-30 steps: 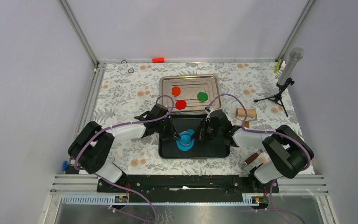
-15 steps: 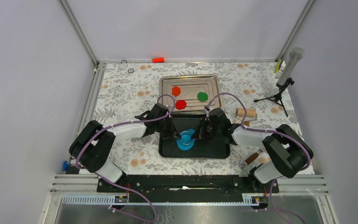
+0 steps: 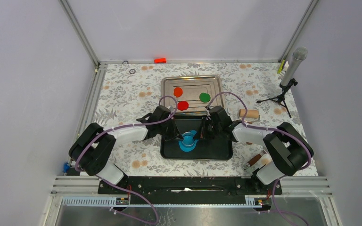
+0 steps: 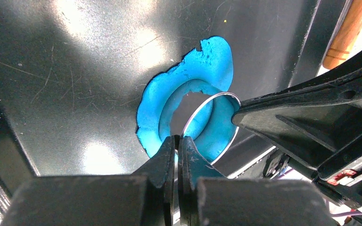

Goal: Roll out the dumpling wrappers from the dough
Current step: Press the dumpling wrapper on the work surface.

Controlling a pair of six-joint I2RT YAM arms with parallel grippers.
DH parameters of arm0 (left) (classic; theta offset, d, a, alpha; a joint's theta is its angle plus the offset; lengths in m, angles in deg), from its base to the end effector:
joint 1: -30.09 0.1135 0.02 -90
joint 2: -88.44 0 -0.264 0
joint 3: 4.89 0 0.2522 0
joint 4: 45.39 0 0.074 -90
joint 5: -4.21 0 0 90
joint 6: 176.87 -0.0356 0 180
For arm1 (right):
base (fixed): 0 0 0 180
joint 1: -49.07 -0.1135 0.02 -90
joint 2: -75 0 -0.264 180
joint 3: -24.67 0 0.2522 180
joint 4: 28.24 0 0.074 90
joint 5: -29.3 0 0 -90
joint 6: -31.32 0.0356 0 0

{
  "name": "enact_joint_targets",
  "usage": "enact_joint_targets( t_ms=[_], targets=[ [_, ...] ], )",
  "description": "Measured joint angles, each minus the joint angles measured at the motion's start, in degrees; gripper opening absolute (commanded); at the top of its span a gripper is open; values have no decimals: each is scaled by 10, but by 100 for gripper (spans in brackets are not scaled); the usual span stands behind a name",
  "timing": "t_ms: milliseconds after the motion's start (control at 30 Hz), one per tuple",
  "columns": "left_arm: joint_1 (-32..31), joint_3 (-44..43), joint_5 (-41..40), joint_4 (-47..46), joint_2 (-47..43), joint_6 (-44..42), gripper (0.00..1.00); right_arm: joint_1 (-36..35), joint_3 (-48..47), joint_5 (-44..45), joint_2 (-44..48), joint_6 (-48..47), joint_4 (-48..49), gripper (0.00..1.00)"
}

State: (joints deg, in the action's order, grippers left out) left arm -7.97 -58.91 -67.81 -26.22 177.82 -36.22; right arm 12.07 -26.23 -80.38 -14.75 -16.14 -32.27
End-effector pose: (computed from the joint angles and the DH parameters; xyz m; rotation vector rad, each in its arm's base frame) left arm 0.2179 -0.1846 0.1437 -0.1640 2.7619 -0.9304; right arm 0.2276 0.1865 0.1461 -0.0686 2.5275 1.0394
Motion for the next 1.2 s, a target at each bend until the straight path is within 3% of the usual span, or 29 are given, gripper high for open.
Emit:
enact_joint_targets(
  t_ms=[433,733,1200],
  targets=[
    [-17,6,-37,-3,-10,17,0,0,-21,7,-7,9,-35,0],
    [-19,-22,-39,27,6,9,0,-5,44,32,28,29,43,0],
    [-24,-52,-12,-10,54,3,0,-4,112,91,85,47,95,0]
  ],
)
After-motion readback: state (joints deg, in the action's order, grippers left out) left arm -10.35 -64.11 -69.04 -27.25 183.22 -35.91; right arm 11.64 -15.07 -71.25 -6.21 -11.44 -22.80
